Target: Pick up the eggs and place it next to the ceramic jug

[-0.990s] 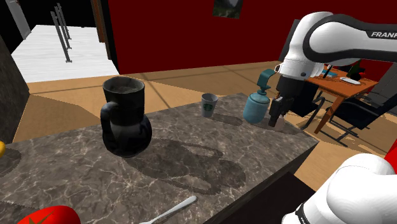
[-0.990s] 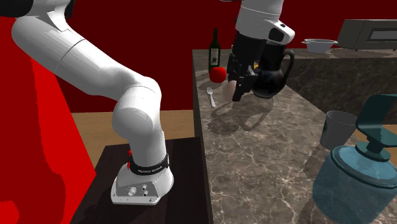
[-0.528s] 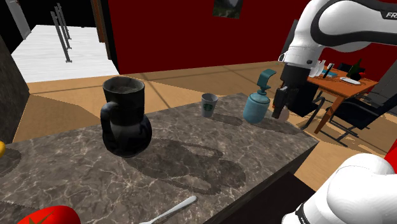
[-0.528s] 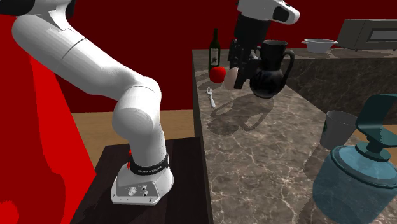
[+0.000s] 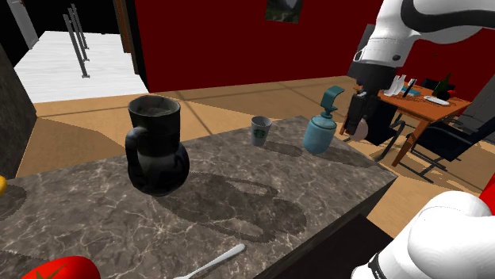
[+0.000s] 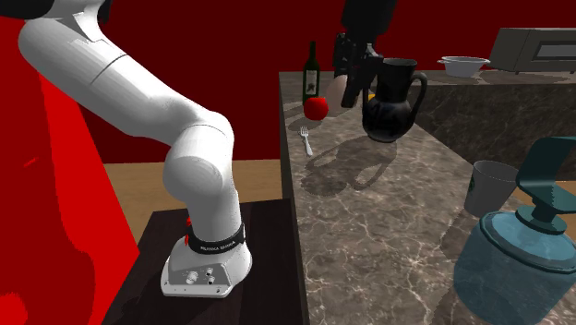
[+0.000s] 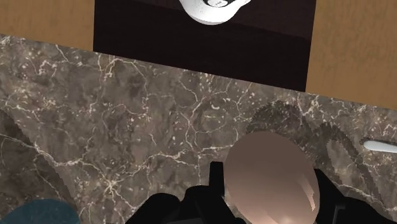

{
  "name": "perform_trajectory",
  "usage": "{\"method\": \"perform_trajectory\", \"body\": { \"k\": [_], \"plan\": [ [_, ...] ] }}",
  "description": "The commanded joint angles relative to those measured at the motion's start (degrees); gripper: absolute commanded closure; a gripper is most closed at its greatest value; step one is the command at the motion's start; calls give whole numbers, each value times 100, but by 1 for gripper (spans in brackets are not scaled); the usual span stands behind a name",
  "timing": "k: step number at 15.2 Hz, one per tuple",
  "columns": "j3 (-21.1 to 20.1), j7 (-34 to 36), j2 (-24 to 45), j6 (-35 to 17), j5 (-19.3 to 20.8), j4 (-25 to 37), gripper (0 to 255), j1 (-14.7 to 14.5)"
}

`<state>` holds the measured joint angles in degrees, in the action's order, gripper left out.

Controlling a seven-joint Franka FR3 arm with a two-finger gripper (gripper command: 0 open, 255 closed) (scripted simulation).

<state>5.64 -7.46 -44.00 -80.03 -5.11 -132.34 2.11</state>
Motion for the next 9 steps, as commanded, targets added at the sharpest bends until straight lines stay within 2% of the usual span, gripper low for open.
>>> {"method": "perform_trajectory", "body": {
  "k": [1, 9],
  "plan": [
    [-1, 19, 59, 142, -8, 201, 255, -9],
    [0, 89, 288, 690, -40, 982, 255, -40]
  ]
}}
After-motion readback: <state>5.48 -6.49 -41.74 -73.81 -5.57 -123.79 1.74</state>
